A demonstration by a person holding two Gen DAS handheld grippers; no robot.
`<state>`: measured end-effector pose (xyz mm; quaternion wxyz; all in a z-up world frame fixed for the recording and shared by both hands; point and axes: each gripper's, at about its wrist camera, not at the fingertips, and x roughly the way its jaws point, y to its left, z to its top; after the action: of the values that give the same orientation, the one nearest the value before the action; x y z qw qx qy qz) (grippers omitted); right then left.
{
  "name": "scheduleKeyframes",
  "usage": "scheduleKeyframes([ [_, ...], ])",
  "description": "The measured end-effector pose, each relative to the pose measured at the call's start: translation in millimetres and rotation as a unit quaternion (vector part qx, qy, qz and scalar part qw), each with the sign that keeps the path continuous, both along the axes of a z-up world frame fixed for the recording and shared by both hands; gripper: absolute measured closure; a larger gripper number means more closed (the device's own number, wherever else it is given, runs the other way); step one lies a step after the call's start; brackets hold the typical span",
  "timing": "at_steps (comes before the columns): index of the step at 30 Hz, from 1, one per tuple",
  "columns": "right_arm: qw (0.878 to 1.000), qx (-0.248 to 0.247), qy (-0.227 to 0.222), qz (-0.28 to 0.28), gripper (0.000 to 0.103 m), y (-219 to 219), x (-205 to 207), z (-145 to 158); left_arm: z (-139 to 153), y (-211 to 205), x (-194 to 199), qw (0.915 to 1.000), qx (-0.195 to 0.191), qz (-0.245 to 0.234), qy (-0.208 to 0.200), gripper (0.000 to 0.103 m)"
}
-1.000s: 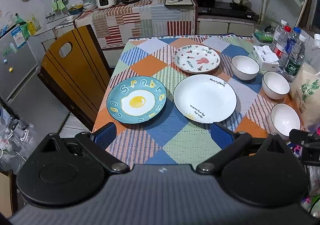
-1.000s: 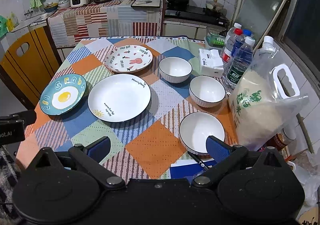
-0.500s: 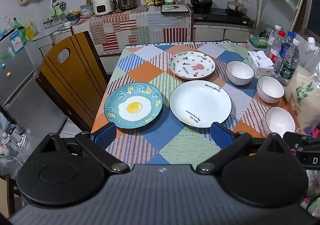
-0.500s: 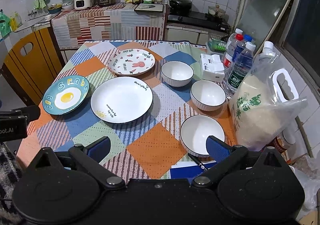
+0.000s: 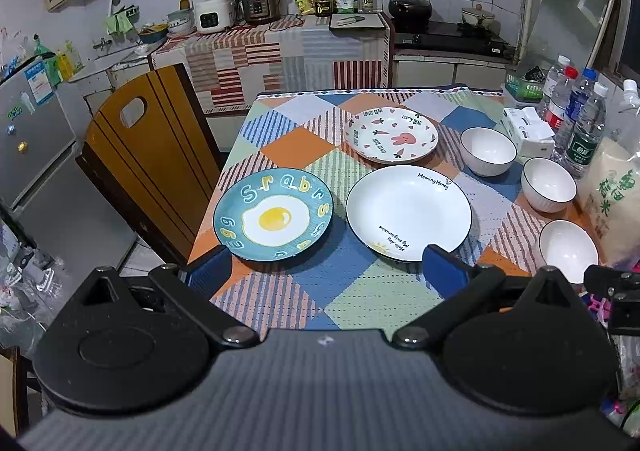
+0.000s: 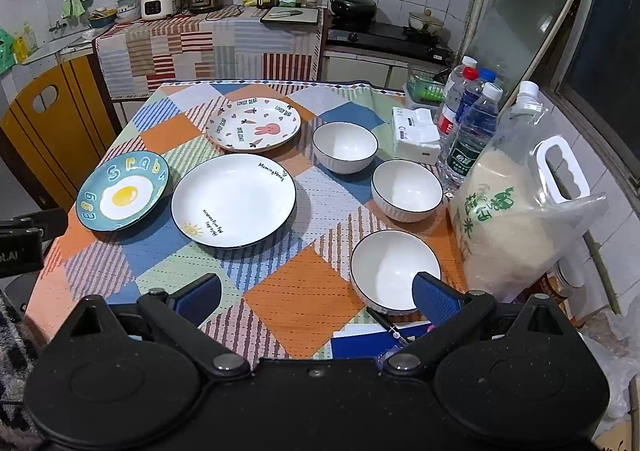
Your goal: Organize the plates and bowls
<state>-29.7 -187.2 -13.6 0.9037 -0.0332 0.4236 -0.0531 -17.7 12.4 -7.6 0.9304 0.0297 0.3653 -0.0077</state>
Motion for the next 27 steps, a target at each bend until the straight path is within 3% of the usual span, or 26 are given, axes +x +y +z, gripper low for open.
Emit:
scheduleKeyframes([
  [27,1.000,-0.001,0.009,-0.003,0.000,-1.9,2.0,-6.6,-2.4,-4.0,-1.0,0.9995,-0.027,-0.012,0.008,0.000],
])
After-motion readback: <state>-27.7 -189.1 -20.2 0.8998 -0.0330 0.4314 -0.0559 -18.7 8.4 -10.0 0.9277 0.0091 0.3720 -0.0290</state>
